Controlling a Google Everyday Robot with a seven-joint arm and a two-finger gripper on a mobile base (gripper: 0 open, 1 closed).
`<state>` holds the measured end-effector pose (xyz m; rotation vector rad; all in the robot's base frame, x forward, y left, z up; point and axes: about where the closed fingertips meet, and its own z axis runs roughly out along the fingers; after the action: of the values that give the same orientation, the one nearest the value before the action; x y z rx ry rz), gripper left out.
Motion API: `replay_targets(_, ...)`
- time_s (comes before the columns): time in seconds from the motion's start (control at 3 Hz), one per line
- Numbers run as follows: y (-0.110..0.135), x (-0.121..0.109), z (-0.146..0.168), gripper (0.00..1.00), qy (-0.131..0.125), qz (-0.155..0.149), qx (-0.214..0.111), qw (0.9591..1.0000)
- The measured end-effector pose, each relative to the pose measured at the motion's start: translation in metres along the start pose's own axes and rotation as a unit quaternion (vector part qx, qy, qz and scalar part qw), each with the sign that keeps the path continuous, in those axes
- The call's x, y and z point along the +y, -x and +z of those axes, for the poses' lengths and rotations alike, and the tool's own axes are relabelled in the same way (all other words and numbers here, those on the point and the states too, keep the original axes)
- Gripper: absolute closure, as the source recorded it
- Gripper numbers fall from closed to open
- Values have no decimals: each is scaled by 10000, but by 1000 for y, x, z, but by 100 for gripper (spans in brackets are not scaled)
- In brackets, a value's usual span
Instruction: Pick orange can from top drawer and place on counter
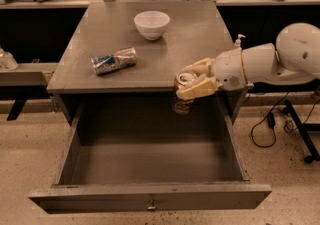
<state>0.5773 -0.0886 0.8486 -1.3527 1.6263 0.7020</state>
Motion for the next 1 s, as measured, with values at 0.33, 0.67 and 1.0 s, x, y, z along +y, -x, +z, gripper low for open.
replay_targets(0.33, -17, -46, -30, 100, 524, 526, 151, 9971)
replay_targets(0.67, -15, -46, -30, 100, 527, 508, 146, 9972)
replay_targets(1.0, 3, -33, -26, 100, 703, 217, 251, 9970)
